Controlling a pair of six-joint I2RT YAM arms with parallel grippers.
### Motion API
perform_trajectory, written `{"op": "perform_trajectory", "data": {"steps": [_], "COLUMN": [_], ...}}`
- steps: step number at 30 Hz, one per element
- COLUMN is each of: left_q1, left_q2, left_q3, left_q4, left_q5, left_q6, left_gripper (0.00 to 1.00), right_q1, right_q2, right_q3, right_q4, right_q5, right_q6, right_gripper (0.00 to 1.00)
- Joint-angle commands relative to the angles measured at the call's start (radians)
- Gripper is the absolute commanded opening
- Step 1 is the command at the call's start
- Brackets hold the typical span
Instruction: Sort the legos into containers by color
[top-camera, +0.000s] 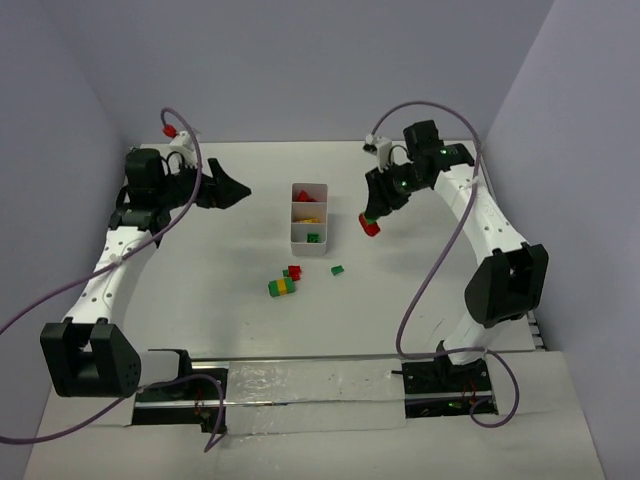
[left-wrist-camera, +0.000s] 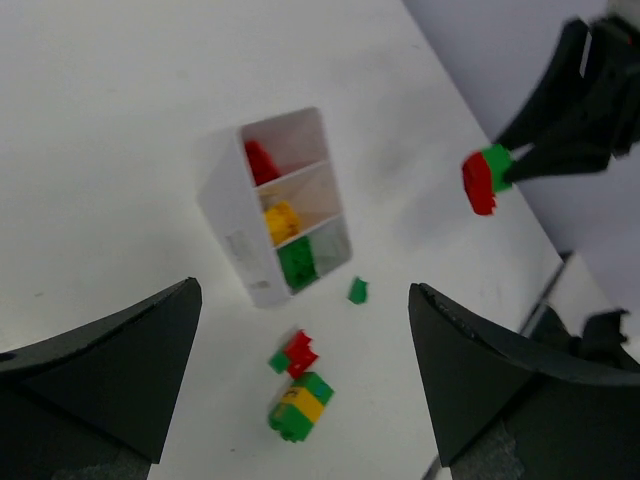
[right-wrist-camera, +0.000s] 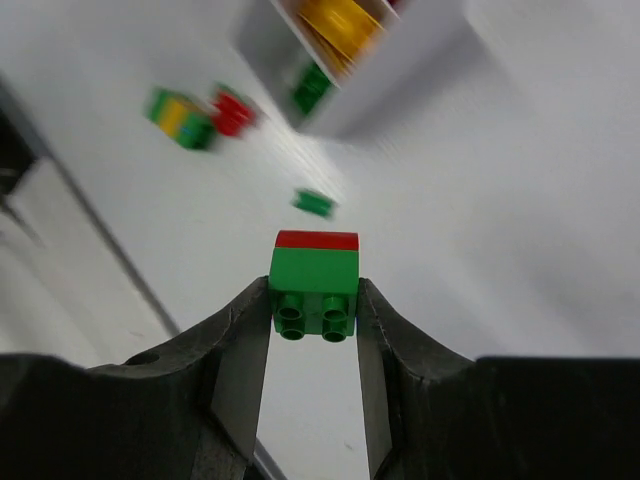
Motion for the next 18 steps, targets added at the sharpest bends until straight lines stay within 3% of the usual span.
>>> {"op": "perform_trajectory", "data": {"steps": [1,11,18], "left_q1": [-0.094,-0.336,-0.387], "left_q2": [-0.030,0.027,0.046], "left_q3": [0.011,0.035,-0.002], "left_q4": [0.122,0.155,0.239], "left_q5": [0.282,0.360,0.409], "left_q6": [-0.028,-0.070,-0.128], "left_gripper": [0.94,0.90,0.86], "right_q1": [0.055,0.224,0.227], "right_q2": [-0.028,-0.093,-0.110], "right_q3": [0.112,0.084,0.089], "right_q4": [-0.003,0.159,0.161], "right_q5": [-0.392,-0.476,-0.528], "right_q6": [0.118,0.251,0.260], "right_gripper": [0.00,0.00,0.00]}}
